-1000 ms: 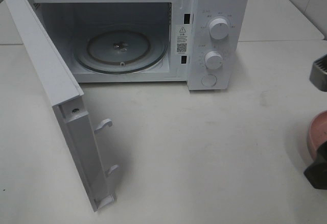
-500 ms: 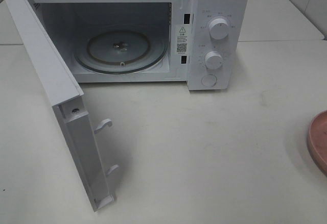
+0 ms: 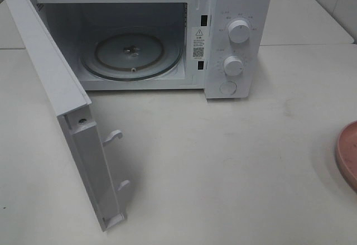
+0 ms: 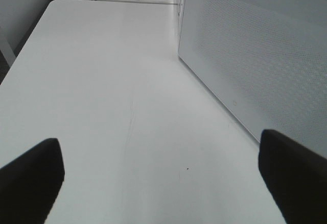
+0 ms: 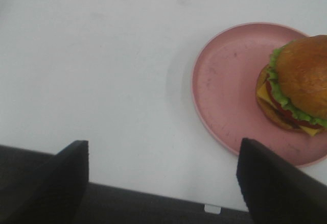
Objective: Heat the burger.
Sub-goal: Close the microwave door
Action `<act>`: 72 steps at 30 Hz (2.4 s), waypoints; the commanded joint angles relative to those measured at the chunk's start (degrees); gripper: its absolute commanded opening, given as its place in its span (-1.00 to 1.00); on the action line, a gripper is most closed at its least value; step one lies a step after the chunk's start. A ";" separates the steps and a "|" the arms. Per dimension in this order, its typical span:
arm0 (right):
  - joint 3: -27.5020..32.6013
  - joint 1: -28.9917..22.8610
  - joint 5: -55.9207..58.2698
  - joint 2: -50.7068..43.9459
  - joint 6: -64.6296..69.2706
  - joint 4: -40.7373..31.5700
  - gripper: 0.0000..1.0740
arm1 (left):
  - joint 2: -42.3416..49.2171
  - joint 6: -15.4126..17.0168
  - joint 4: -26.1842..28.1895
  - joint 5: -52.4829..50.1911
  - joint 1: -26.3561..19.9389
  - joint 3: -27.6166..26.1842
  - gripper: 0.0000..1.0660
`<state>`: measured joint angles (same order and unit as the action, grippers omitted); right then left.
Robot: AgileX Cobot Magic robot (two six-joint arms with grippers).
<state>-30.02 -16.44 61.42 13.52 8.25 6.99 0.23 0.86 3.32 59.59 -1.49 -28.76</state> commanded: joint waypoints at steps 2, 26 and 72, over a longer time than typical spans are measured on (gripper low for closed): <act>0.92 4.13 -1.89 -3.44 -2.69 -1.03 0.42 | 1.20 0.29 0.06 -0.23 -0.06 0.17 0.84; 0.97 15.36 -1.95 -15.36 -5.39 -3.04 0.42 | 1.20 0.29 0.06 -0.23 -0.06 0.17 0.84; 0.97 15.36 -1.95 -15.36 -5.39 -3.04 0.42 | 1.20 0.29 0.52 -0.23 -0.06 0.17 0.84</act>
<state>-28.99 -1.38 59.99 -0.23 3.67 4.07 0.23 0.86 3.38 59.59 -1.49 -28.76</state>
